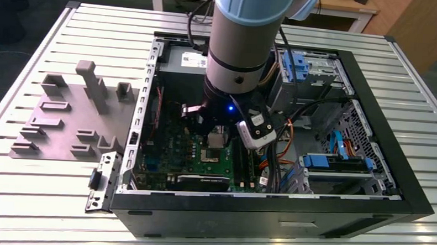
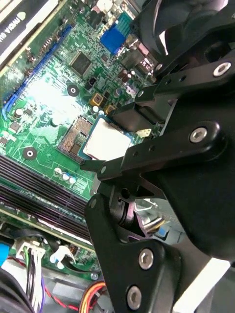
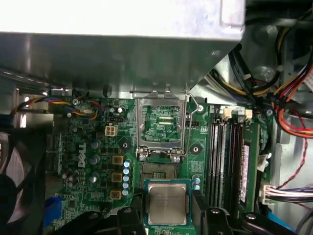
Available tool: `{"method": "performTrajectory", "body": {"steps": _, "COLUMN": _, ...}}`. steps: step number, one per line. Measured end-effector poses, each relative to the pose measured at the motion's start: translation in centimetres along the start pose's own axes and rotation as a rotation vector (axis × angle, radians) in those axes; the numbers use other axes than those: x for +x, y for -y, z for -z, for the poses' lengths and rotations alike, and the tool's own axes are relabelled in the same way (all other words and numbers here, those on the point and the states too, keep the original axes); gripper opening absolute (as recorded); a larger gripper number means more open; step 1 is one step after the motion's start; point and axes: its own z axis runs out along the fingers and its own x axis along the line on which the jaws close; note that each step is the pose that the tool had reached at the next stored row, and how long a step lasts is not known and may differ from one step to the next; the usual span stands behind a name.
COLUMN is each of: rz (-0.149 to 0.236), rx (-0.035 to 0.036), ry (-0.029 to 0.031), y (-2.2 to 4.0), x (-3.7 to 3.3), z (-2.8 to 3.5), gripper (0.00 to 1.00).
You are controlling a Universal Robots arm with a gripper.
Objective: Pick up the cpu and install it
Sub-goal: 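Place the cpu into insertion slot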
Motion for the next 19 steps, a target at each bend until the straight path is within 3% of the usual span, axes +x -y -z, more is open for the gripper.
{"method": "performTrajectory", "body": {"steps": 5, "rz": -0.038, "rx": -0.0004, "ry": -0.0001, "y": 0.28, "x": 0.01, "z": -0.68, "gripper": 0.47}}
{"method": "performTrajectory", "body": {"steps": 7, "rz": -0.04, "rx": -0.0009, "ry": 0.0, "y": 0.56, "x": 0.02, "z": -0.92, "gripper": 0.47}}
{"method": "performTrajectory", "body": {"steps": 19, "rz": -0.04, "rx": -0.0007, "ry": -0.0043, "y": 0.58, "x": 0.24, "z": -3.2, "gripper": 0.47}}
